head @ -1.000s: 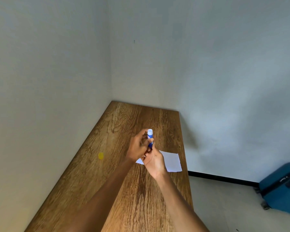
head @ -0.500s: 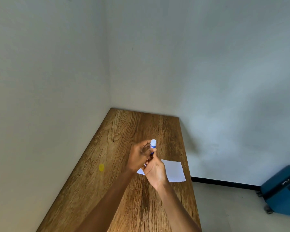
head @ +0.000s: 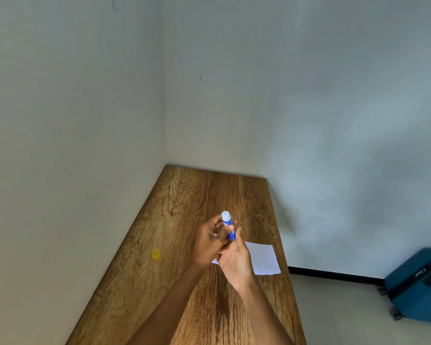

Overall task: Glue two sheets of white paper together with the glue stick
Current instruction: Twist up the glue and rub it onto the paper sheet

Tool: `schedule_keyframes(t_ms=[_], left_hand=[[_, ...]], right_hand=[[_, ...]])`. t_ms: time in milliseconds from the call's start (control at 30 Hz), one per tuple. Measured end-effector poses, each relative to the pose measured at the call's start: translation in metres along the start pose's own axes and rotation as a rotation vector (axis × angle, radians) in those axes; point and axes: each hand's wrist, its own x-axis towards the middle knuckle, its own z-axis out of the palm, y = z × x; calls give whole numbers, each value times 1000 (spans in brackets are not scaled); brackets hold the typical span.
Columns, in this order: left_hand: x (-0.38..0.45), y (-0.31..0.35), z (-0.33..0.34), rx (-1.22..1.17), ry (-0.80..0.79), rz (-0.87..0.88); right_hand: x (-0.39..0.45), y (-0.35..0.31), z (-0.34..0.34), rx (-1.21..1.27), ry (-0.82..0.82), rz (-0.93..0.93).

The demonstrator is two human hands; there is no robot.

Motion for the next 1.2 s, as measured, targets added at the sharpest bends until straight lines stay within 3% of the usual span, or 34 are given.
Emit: schedule_keyframes(t_ms=[133,233,333,467,667,800,900,1067,1200], left_hand=[[-1,-6,-6,-50,56,-42],[-2,-8,-9,-34,3,-38],[-1,-6,-10,-59,-84,-41],[4,-9,-16,-94,-37,-101],[4,-6,-21,-38,-218,-86],[4,-7,-21,-66,-103,-130],[6,-6,-22,-76,-102,-146],[5,-5,-21,-69,-255,-147],[5,-9,-21,-66,-203,-169]], right_hand=[[-7,12,0,-77,85,-31],[-10,11,4,-141,197,18],[-12,9,5,-49,205,56],[-13,19,5,-48,199,-9],[-13,9,9,-126,264,120],[-10,18,13,-178,296,19],[-11,21,8,-210,272,-3],[-16,16,6,35,221,68],[-16,28,9,84,255,-20]])
